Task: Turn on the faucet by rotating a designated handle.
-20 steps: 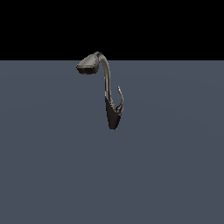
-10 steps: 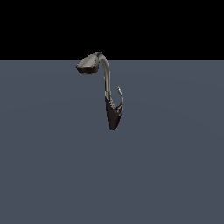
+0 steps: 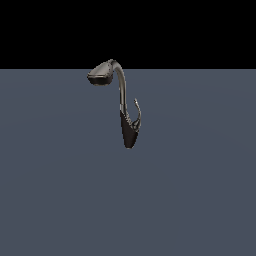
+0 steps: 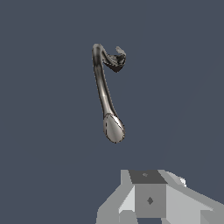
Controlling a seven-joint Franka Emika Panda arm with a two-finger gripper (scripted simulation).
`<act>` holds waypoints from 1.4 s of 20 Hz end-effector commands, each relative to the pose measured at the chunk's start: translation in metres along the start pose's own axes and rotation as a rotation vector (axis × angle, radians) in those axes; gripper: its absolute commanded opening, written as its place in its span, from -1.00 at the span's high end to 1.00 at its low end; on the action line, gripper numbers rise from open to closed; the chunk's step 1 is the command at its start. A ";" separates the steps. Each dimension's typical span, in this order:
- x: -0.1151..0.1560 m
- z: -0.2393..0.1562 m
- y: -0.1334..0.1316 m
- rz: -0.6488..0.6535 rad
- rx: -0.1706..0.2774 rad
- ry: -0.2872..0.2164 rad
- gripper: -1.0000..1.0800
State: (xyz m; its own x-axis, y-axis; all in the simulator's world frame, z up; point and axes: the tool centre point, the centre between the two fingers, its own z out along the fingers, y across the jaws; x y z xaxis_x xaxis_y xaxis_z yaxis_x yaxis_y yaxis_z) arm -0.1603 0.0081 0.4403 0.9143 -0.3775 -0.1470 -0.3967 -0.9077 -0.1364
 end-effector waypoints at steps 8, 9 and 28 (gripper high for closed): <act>0.066 0.045 -0.021 0.296 0.114 -0.106 1.00; 0.074 0.050 -0.023 0.328 0.127 -0.117 1.00; 0.211 0.170 -0.018 0.977 0.387 -0.347 1.00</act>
State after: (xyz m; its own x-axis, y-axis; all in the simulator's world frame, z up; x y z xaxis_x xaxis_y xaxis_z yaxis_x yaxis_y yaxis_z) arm 0.0186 -0.0199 0.2567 0.1958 -0.7781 -0.5969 -0.9806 -0.1590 -0.1143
